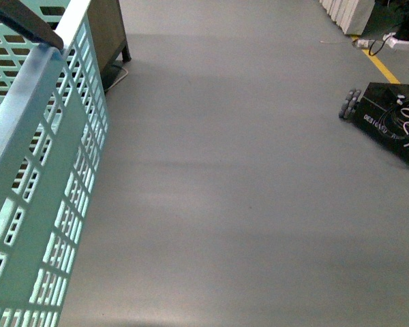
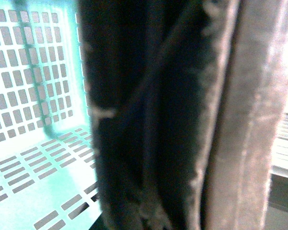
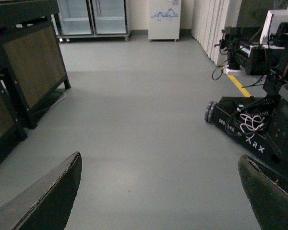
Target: Pick mango and avocado into basket
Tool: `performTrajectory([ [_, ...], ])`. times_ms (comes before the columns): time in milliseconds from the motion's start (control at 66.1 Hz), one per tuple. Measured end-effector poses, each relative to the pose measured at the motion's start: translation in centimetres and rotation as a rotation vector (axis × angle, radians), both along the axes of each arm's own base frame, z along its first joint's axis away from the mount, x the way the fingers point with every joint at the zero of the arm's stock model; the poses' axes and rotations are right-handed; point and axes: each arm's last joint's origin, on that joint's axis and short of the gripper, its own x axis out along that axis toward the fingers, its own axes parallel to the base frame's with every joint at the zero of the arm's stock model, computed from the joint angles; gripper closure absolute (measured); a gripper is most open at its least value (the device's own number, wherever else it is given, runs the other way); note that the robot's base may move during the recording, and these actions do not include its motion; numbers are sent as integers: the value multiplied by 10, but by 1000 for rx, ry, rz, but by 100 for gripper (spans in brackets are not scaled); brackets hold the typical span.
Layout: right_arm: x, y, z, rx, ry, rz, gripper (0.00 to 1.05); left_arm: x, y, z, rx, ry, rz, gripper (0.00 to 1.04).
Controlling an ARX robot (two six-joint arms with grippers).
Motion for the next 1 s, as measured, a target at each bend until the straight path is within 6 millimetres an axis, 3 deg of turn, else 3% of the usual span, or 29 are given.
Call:
performTrajectory([
  [999,0,0,0,0,0,0,9,0,0,1,0,-2,0,91],
])
